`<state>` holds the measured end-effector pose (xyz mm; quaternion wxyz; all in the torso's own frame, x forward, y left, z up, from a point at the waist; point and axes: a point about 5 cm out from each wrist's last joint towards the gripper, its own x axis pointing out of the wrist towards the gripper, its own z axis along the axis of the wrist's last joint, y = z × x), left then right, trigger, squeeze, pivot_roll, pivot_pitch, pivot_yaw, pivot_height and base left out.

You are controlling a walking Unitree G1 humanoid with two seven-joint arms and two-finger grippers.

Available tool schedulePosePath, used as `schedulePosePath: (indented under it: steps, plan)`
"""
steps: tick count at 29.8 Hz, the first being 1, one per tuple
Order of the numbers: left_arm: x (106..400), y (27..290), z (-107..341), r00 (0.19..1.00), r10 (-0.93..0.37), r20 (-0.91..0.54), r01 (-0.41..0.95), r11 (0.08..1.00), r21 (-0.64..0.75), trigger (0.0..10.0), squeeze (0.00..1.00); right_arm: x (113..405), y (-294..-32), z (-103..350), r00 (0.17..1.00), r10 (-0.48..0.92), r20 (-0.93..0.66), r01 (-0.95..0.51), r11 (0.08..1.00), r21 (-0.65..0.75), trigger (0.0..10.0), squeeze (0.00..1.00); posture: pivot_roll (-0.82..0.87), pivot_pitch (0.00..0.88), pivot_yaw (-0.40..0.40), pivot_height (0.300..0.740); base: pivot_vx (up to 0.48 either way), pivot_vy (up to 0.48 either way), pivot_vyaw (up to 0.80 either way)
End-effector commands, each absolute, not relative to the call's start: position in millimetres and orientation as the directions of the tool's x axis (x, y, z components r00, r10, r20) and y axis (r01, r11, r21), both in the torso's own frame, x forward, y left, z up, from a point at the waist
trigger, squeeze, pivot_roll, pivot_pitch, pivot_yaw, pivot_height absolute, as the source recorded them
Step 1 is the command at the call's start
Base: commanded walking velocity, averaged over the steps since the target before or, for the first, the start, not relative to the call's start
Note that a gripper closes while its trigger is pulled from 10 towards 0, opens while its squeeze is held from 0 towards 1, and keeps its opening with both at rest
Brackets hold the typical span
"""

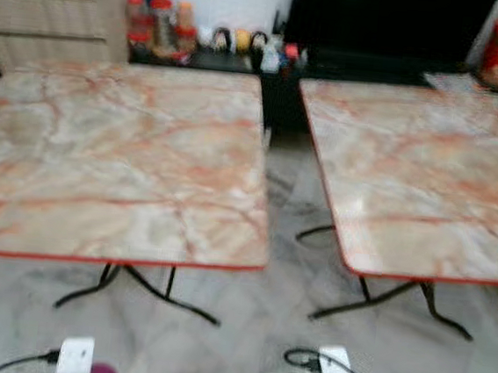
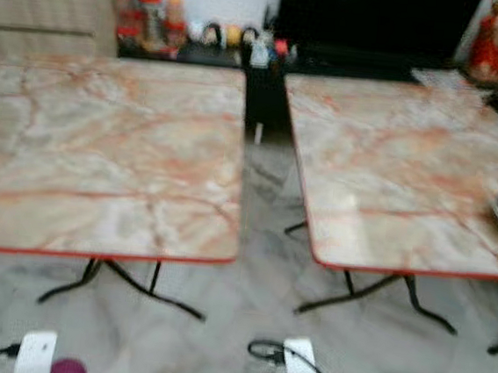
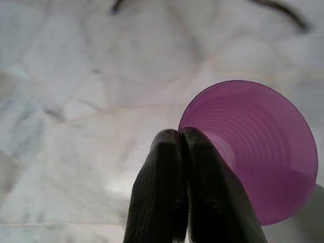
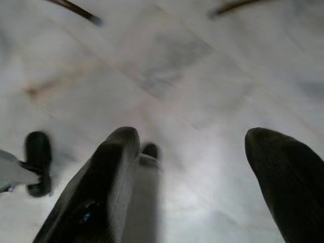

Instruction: Setting the table

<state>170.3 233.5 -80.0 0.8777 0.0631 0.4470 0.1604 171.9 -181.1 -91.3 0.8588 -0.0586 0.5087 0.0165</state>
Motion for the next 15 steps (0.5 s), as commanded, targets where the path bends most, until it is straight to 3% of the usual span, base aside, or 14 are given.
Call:
schedulePosePath:
  steps: [1,5,15]
  plan:
    - [169.2,239.6,-78.8,0.547,0.354,-0.759,-0.231,0.935,0.269,10.0,0.0,179.2,-178.0,-88.2,0.504,-0.025,-0.864,-0.113,0.989,-0.095,10.0,0.0,0.01,0.0,-0.001,0.732,0.0,-0.431,0.56]
    - [170.3,238.0,-78.7,0.551,0.352,-0.757,-0.232,0.935,0.267,10.0,0.0,180.4,-180.2,-87.3,0.512,-0.035,-0.858,-0.095,0.991,-0.097,10.0,0.0,0.01,0.0,-0.006,0.732,0.0,-0.423,0.71]
    - [169.8,232.2,-80.4,0.551,0.342,-0.761,-0.231,0.939,0.255,10.0,0.0,181.1,-183.8,-86.5,0.516,-0.031,-0.856,-0.08,0.993,-0.084,10.0,0.0,-0.01,0.0,-0.014,0.732,0.024,-0.416,0.0]
